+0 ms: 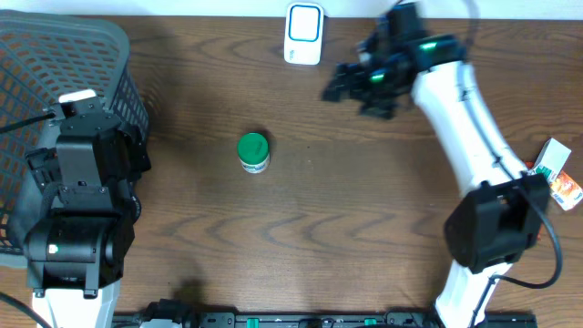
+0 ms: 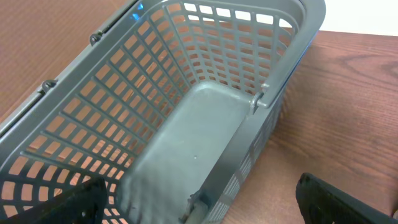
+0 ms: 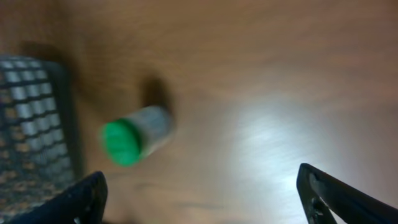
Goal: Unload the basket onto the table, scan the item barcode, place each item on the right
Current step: 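Move the medicine box to the right table edge and release, then lower the right gripper onto the green-lidded jar and grasp it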
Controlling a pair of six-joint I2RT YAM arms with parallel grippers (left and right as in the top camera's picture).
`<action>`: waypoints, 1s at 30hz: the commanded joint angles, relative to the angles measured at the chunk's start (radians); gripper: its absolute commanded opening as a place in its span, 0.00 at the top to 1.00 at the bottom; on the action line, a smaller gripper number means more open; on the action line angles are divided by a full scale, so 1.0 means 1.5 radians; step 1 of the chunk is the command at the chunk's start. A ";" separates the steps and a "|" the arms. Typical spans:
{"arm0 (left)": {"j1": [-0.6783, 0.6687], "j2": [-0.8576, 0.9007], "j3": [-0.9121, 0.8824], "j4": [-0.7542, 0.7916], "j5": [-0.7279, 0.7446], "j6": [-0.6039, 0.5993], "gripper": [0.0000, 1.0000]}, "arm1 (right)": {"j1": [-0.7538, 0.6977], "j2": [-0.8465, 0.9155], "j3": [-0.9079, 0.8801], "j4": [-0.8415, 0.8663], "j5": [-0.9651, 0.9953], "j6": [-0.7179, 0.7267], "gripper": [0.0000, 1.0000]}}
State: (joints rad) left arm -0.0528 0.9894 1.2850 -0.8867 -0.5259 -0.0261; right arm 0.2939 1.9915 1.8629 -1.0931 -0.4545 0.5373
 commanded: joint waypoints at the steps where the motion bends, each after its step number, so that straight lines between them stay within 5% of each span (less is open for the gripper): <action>1: 0.004 -0.002 -0.004 0.001 -0.006 -0.004 0.04 | 0.084 -0.006 -0.002 -0.004 0.067 0.399 0.09; 8: 0.004 -0.002 -0.004 0.001 -0.006 -0.004 0.04 | 0.217 -0.006 -0.002 0.022 0.190 0.834 0.08; 13: 0.004 -0.002 -0.004 0.001 -0.006 -0.004 0.04 | 0.266 -0.003 -0.002 0.023 0.263 0.982 0.09; 30: 0.004 -0.002 -0.004 0.001 -0.006 -0.004 0.04 | 0.296 0.126 -0.002 0.149 0.229 1.008 0.09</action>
State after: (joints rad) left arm -0.0528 0.9894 1.2846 -0.8864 -0.5259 -0.0265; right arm 0.7254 2.1536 1.8626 -0.8825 -0.0952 2.0270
